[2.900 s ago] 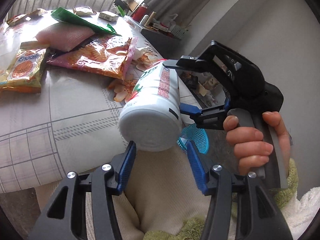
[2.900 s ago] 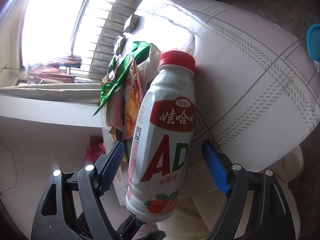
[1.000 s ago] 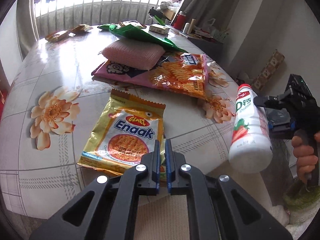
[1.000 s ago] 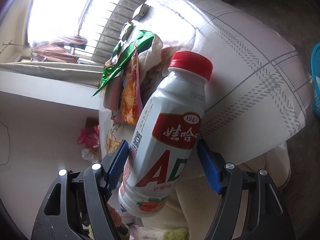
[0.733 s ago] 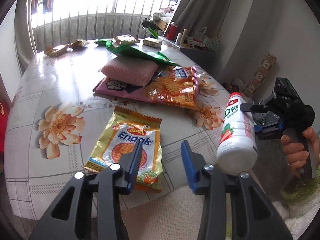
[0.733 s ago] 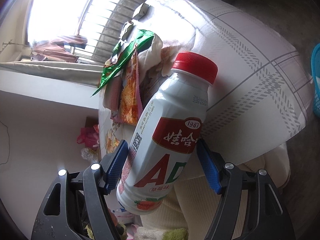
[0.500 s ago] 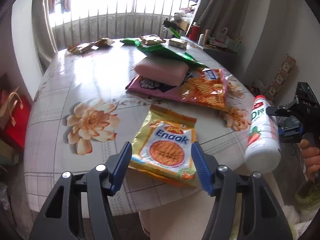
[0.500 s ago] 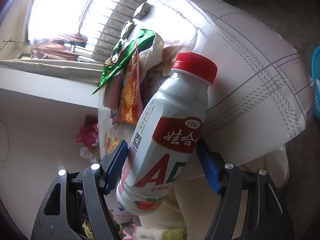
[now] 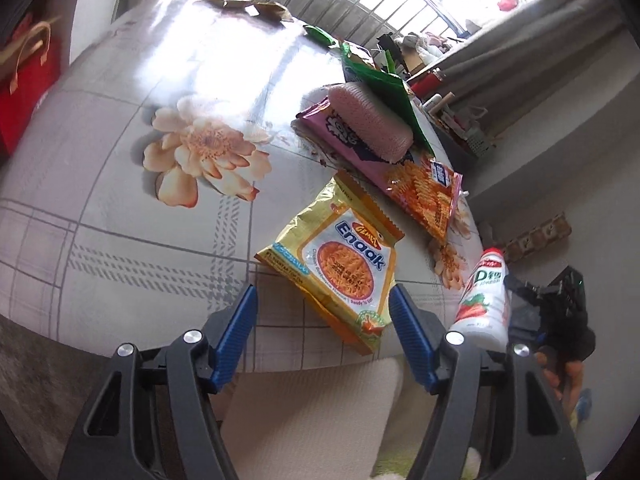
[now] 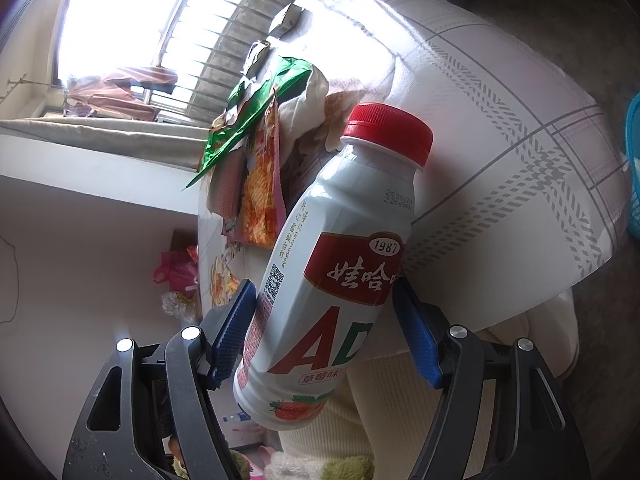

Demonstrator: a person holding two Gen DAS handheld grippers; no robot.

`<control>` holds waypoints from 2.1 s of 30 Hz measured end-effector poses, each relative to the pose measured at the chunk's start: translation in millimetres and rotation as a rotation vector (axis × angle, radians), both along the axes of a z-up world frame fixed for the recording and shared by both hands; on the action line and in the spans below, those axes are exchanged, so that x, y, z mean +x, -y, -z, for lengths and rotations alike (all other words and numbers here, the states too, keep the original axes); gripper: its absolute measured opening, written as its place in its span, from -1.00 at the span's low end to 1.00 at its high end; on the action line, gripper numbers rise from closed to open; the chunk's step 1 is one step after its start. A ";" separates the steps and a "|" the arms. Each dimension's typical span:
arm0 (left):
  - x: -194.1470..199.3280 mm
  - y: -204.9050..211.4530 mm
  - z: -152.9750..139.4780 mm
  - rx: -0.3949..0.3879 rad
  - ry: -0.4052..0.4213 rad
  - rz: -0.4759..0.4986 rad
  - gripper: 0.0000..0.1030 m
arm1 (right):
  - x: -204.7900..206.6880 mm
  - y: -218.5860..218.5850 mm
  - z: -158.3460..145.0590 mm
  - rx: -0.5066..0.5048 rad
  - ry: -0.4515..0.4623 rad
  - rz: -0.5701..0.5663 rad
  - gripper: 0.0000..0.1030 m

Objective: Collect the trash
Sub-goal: 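Grasp the yellow Enaak biscuit packet with the left tool while the right holds the bottle, then carry the bottle and biscuit packet with both tools to the wastebasket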

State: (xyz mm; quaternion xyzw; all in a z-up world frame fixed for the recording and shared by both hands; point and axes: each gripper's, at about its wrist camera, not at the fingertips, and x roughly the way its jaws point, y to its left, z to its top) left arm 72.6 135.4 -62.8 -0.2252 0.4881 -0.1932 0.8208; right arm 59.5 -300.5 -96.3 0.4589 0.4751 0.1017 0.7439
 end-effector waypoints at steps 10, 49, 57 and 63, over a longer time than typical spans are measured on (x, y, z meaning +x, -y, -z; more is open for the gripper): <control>9.2 43.4 -8.1 0.353 0.127 -0.011 -0.24 | -0.8 -2.9 -2.7 -0.023 0.003 -0.001 0.28; -3.0 82.3 -22.0 0.530 0.310 0.063 -0.85 | -13.9 5.6 -14.1 -0.106 0.025 0.024 0.13; -2.7 86.1 -23.0 0.525 0.313 0.074 -0.85 | 6.6 2.3 -16.0 -0.201 -0.017 0.014 0.23; -3.9 87.3 -26.3 0.522 0.322 0.075 -0.85 | 11.9 0.9 -11.5 -0.210 -0.028 0.037 0.15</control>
